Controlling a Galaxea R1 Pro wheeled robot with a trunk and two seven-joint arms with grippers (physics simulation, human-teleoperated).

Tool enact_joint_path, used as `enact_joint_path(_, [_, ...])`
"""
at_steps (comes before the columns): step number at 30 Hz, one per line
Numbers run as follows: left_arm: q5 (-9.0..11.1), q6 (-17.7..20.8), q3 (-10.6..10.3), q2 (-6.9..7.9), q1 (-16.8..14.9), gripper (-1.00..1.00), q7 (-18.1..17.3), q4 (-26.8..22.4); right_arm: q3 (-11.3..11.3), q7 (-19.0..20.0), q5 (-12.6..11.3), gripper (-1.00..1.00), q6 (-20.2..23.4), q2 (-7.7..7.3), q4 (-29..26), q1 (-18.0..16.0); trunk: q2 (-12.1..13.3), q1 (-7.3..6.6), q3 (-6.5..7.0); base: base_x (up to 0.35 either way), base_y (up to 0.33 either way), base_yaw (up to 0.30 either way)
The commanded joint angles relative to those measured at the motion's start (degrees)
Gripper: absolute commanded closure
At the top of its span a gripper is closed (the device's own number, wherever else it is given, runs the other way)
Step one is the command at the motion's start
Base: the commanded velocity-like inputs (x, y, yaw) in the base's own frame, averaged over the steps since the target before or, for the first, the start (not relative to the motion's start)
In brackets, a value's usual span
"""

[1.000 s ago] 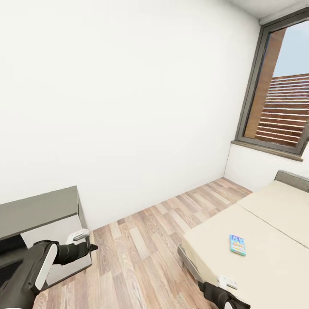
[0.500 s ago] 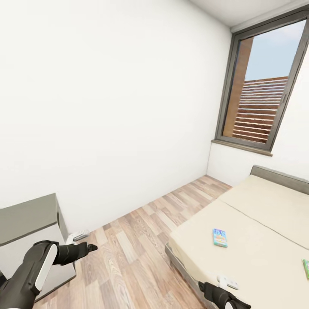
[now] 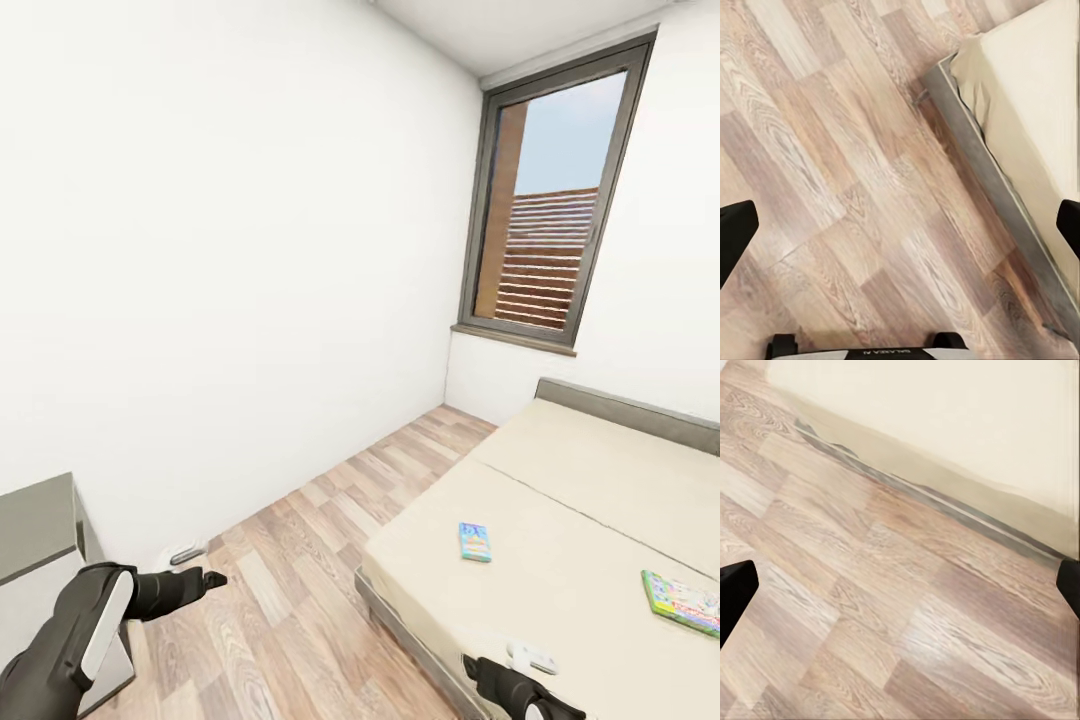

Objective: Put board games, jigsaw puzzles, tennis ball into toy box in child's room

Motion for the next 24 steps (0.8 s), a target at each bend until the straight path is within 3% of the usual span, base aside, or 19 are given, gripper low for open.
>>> enact_joint_path(1, [-0.05, 0.27, 0.1, 0.0, 0.01, -1.0, -0.24, -0.04, 0.02, -0.22, -0.57, -1.0, 0.25, -0.03, -0.05, -0.01, -0.04, 0.02, 0.01, 0.0, 0.0, -0.261])
enact_joint_path(24, [-0.08, -0.54, 0.01, 0.02, 0.05, -1.0, -0.2, 0.1, 0.02, -0.3, -0.5, -1.0, -0.56, 0.03, 0.44, -0.05, -0.04, 0.02, 0.82, 0.0, 0.0, -0.261])
